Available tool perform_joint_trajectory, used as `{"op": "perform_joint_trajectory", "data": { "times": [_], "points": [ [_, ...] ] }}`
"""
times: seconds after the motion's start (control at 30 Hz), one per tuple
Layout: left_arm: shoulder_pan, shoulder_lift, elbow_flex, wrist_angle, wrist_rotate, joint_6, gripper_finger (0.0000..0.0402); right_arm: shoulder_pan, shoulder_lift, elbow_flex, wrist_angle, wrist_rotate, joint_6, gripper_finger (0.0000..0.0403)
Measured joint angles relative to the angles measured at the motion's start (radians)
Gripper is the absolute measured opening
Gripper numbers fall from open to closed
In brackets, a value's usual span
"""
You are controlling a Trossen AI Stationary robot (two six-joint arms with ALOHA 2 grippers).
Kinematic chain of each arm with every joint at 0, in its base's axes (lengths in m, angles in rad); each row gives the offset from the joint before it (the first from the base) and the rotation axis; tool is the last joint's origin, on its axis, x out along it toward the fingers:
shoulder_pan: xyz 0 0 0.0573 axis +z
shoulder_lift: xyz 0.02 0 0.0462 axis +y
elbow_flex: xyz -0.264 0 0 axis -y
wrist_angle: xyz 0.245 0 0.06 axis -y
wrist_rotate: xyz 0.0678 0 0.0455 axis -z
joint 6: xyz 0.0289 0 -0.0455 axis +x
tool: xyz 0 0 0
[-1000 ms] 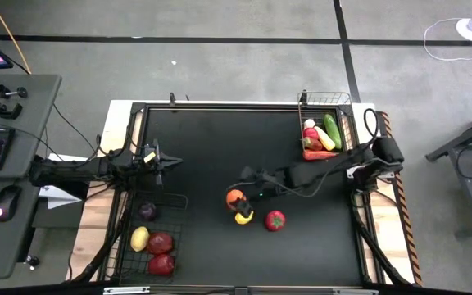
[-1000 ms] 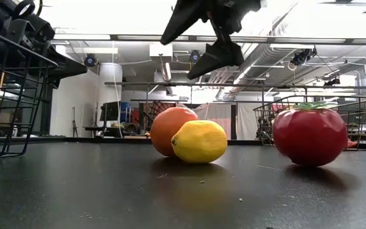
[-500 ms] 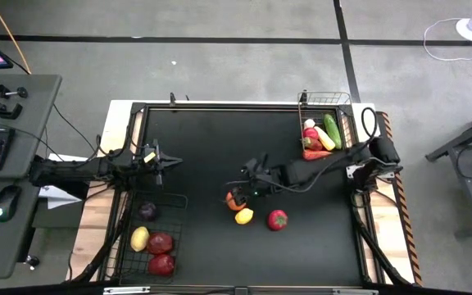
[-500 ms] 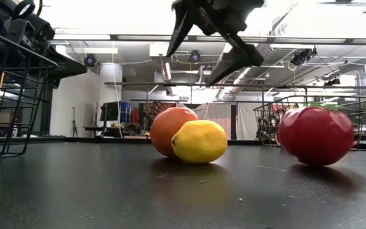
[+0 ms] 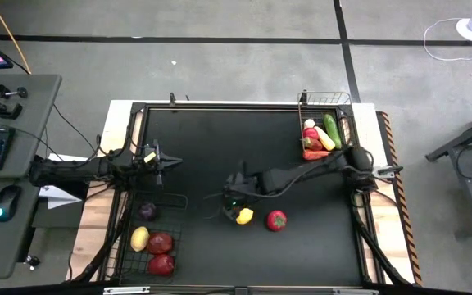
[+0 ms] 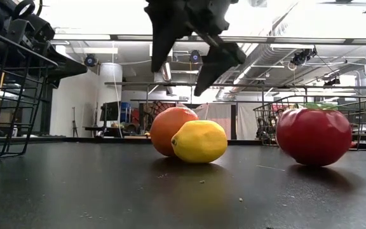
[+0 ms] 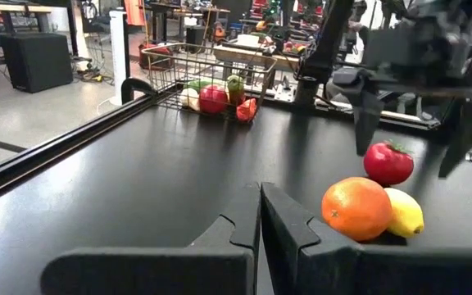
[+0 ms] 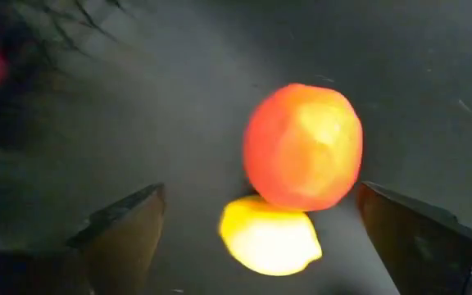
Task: Sort produce into baskets
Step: Put the orange into the left wire basket
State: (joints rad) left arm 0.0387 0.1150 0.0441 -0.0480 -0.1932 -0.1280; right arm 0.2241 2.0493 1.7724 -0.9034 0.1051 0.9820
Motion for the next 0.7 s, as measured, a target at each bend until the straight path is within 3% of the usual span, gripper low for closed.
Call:
{"op": "perform_joint_trajectory", "data": {
  "times": [0.2,0.7],
  "points": [
    [0.000,0.000,0.000,0.000,0.000,0.000,0.0000,-0.001,0.091,0.121,-0.148,0.096,-0.036,0.0390],
    [0.000,0.000,0.000,0.000,0.000,0.000,0.0000,-0.016,0.228,0.123,-0.100,0.098,-0.154,0.0390]
  ]
}}
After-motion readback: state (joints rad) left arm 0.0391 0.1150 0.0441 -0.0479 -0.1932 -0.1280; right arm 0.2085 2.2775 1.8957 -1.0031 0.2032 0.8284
